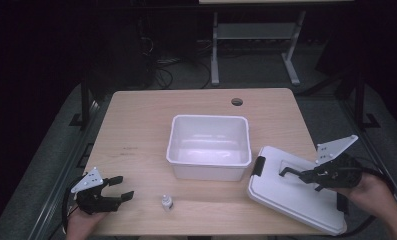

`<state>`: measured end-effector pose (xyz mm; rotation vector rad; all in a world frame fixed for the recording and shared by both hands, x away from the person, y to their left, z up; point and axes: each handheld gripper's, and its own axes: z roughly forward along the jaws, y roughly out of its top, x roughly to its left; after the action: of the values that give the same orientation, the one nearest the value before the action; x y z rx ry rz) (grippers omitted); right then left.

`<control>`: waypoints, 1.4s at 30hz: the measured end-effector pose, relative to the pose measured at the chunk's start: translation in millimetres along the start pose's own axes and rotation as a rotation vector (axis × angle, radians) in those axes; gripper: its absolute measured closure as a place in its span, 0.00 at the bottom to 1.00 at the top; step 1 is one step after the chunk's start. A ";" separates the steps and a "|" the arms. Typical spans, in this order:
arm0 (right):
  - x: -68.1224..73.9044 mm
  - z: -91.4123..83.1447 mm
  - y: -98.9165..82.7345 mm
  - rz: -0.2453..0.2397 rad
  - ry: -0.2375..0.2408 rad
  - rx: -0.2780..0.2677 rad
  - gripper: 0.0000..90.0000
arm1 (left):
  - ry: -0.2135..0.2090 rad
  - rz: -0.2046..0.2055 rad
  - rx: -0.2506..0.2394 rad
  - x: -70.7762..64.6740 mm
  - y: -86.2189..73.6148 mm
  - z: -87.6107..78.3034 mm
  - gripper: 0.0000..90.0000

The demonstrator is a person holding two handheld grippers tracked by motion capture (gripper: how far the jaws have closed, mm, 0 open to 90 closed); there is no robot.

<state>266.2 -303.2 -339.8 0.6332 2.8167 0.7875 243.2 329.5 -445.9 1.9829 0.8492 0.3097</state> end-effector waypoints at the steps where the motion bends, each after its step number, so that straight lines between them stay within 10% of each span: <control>1: -0.2 3.1 -0.9 -0.001 0.003 0.001 0.94 | 0.000 0.000 0.000 0.0 0.0 0.0 0.29; 21: 3.0 53.1 -9.0 0.006 0.026 0.018 0.94 | -0.015 0.001 -0.003 0.2 0.2 -0.8 0.29; 42: 6.8 64.2 -14.5 0.043 0.012 -0.022 0.83 | -0.027 0.015 0.005 -2.7 5.1 1.8 0.29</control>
<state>271.0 -281.8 -402.2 0.6904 2.8094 0.8314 244.5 324.8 -442.3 1.9949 0.8191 0.2896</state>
